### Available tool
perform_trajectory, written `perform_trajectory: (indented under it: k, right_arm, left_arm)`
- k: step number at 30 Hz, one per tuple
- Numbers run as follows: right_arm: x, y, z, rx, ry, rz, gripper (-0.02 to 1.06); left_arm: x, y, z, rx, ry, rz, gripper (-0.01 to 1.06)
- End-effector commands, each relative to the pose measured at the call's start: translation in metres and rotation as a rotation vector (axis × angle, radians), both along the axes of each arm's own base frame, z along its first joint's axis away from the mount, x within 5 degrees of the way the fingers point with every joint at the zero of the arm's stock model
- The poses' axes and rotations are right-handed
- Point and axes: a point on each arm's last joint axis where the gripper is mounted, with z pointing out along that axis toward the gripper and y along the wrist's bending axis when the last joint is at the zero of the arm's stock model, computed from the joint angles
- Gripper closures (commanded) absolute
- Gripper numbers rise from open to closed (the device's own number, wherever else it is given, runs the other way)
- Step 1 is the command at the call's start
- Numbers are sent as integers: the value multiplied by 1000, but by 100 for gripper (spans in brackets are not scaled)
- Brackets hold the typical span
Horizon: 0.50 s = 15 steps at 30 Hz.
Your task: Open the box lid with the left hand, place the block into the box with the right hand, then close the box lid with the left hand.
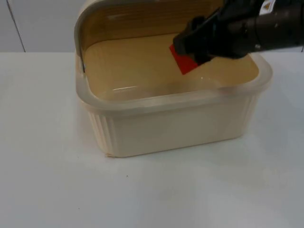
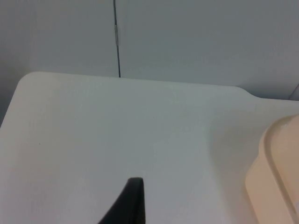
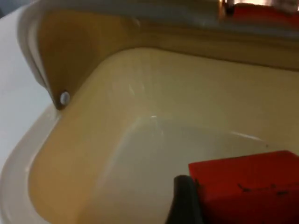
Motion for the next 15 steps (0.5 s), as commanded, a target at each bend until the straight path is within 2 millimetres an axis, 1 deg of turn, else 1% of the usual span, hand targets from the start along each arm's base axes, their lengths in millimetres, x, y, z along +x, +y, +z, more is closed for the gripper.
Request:
perform_trajectory:
  k: [1,2,3,7,9,11,13,14,15]
  right_arm:
    - [5,4,-5,19,-33,-10,105]
    - [7,5,-11,19,-34,-14,105]
    - [7,5,-11,19,-34,-14,105]
    - [14,7,-25,45,-29,-54,105]
    - [15,8,-27,47,-23,-58,104]
    - [16,9,-30,40,-12,-57,99]
    - [16,9,-30,40,-19,-56,88]
    - [16,9,-30,40,-19,-56,88]
    - [16,9,-29,43,-25,-57,80]
  left_arm:
    - [-2,0,0,-6,-5,3,1]
    - [-2,0,0,-6,-5,3,1]
    - [-2,0,0,-6,-5,3,1]
    - [-2,0,0,-4,-5,3,1]
    - [-2,0,0,-4,-5,3,1]
    - [-2,0,0,-4,-5,3,1]
    - [-2,0,0,-4,-5,3,1]
    - [-2,0,0,-4,-5,3,1]
    - [-2,0,0,-4,-5,3,1]
